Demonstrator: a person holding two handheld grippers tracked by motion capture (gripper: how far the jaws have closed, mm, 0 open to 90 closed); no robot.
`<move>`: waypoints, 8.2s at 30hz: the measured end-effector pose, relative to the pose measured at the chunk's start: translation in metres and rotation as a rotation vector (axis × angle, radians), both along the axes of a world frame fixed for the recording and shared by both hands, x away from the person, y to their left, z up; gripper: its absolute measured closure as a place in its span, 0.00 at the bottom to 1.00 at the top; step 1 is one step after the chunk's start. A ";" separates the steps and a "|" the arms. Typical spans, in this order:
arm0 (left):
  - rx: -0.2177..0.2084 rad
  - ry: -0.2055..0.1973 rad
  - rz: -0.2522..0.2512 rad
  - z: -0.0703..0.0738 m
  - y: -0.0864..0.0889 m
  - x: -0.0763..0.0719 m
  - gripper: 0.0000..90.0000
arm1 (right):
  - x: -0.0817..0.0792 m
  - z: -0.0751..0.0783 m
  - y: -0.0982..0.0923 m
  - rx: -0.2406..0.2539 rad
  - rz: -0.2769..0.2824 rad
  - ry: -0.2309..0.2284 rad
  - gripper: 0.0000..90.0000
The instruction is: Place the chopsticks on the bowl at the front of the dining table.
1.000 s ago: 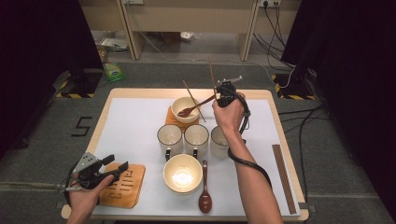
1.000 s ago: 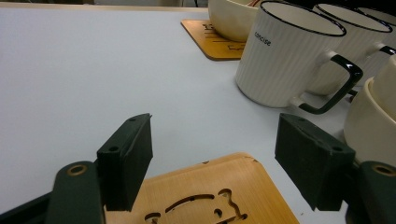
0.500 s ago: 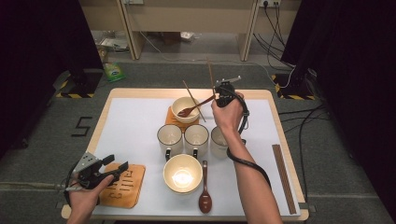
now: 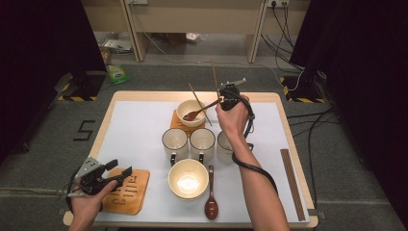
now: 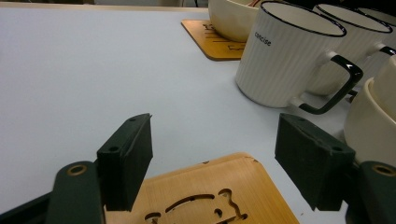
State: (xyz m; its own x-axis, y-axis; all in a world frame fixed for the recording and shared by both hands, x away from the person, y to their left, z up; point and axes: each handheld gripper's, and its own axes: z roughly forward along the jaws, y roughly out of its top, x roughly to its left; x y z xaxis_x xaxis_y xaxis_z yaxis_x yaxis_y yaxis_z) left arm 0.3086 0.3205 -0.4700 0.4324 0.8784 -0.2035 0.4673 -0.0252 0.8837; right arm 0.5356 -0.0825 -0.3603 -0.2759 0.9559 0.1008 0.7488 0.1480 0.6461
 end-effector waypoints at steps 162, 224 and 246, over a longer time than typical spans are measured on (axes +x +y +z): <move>-0.003 -0.004 0.006 0.001 0.003 0.000 0.30 | 0.021 -0.043 0.034 0.006 0.115 0.139 0.95; -0.006 -0.005 0.007 0.001 0.003 0.000 0.30 | 0.018 -0.045 0.039 -0.025 0.146 0.139 0.90; -0.005 -0.005 0.004 0.001 0.002 0.001 0.30 | 0.018 -0.045 0.043 -0.015 0.152 0.142 0.90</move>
